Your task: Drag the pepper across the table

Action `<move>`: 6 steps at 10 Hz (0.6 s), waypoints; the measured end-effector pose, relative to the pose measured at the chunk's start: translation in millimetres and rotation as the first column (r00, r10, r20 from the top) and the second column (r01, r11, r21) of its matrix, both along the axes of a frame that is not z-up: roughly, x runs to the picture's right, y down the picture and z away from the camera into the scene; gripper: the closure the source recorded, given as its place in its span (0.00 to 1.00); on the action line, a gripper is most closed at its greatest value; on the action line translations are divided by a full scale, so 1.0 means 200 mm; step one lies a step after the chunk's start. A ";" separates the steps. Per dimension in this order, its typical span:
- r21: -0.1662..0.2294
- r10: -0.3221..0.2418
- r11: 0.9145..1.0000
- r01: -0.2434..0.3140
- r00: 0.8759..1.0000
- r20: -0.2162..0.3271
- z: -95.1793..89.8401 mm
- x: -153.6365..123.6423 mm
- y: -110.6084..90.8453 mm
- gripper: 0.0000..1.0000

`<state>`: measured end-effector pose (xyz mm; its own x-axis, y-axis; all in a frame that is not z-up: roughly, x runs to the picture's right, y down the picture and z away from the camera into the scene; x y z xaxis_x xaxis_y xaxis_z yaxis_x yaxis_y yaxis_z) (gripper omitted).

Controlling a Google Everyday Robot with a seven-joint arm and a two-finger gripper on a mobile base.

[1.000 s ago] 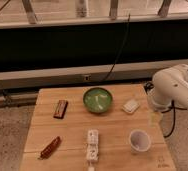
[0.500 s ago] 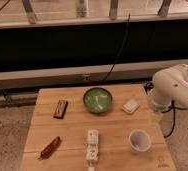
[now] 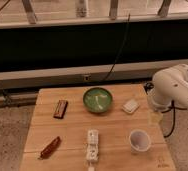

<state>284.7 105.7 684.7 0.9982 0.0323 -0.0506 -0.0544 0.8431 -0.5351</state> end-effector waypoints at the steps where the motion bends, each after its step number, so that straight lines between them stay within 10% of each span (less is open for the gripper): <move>1: 0.001 -0.001 1.000 0.001 1.000 -0.001 0.00 0.00 0.00 0.20; 6: -0.002 -0.058 0.998 0.058 0.998 0.004 0.00 -0.15 -0.01 0.20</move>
<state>254.8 103.4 684.6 0.9986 -0.0260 -0.0462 -0.0029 0.8436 -0.5370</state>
